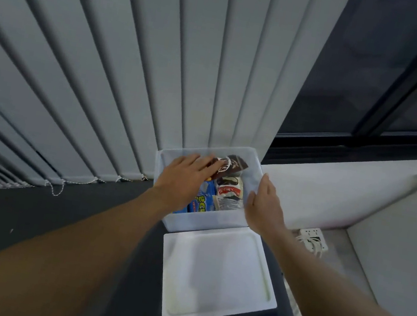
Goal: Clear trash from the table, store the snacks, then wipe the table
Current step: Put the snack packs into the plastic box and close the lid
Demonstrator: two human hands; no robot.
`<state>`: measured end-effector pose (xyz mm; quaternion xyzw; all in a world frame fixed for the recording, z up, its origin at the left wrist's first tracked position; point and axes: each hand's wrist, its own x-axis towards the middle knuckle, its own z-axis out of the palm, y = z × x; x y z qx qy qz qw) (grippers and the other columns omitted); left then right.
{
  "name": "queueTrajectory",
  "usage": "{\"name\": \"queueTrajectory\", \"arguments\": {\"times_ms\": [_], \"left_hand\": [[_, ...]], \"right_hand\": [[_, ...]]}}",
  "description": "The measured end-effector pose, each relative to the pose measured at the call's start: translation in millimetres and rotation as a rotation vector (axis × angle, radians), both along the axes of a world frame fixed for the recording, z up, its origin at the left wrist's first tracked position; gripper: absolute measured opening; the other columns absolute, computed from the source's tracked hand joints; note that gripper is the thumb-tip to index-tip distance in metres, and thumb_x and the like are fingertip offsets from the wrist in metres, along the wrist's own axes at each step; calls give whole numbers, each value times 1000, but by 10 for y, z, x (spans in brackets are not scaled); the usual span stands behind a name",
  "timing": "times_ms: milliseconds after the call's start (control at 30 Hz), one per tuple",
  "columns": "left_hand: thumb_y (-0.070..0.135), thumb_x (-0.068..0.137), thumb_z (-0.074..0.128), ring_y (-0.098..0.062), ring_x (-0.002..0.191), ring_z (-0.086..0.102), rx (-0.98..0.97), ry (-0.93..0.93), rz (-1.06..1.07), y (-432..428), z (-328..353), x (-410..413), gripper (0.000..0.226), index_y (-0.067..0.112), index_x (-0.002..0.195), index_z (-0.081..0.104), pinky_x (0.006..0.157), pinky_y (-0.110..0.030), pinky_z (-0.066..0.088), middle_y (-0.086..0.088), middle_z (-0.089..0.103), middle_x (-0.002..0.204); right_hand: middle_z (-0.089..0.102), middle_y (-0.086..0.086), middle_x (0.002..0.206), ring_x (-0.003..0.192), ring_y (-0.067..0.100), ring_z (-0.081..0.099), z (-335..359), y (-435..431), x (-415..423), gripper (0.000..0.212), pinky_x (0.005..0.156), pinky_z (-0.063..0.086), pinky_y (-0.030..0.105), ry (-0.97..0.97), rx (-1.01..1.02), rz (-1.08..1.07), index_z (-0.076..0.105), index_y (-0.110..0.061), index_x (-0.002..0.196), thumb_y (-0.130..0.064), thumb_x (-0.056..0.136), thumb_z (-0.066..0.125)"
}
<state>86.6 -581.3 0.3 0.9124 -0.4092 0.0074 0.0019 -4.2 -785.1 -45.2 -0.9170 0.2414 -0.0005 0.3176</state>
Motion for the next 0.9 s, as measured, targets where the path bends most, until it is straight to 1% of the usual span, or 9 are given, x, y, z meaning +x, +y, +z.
{"name": "queueTrajectory", "arguments": {"times_ms": [133,233,300,333,367,433,533,733,900], "left_hand": [[21,99,53,-35,154,7,256,254,92,-67,-313,36,84,33,160,-3,122,-54,20,-1,-5,169],[52,103,35,-33,154,9,237,582,213,-62,-514,105,65,34,160,10,123,-55,18,-2,4,170],[85,85,21,-30,154,14,299,702,189,-91,-534,193,84,43,158,15,122,-54,20,4,10,169],[91,80,18,-30,153,18,355,737,169,-104,-544,247,89,45,156,17,122,-52,23,5,15,167],[86,85,22,-30,151,21,421,706,132,-114,-550,291,83,43,156,17,121,-51,25,5,18,166],[70,96,31,-35,154,12,492,604,113,-113,-616,362,74,40,159,6,122,-54,22,0,3,169],[71,96,35,-33,155,5,553,571,135,-75,-665,345,83,39,158,-9,122,-57,19,2,-10,169],[65,99,37,-33,156,-2,436,340,191,-24,-772,265,81,36,159,-9,124,-53,8,0,-10,169],[59,100,40,-34,155,-4,448,392,176,-44,-805,330,81,35,159,-11,125,-53,5,-2,-12,169]], "right_hand": [[20,6,161,140,31,35,0,-9,-14,63,109,40,46,-1,-14,6,5,-14,158,-28,104,35],[19,5,162,141,30,34,1,-9,-5,63,109,39,45,3,-40,8,5,-14,158,-29,104,34],[23,4,160,138,28,36,10,0,-2,62,107,40,44,3,-44,-2,6,-14,158,-30,105,34],[24,4,159,137,28,37,15,7,0,62,106,40,43,3,-42,-12,6,-15,158,-30,105,34],[25,4,159,136,27,38,18,15,-1,62,105,40,42,1,-46,-19,6,-15,158,-30,105,35],[27,5,158,134,26,40,21,31,-4,62,104,41,41,3,-66,-24,6,-15,158,-32,105,35],[28,6,157,133,26,41,22,43,-8,61,105,42,38,-4,-80,-16,6,-15,157,-33,106,34],[24,7,159,137,27,38,37,52,0,61,108,39,38,5,-116,7,5,-13,157,-33,106,32],[22,8,160,138,28,37,50,61,-7,62,109,38,37,9,-129,16,5,-11,157,-32,106,33]]}}
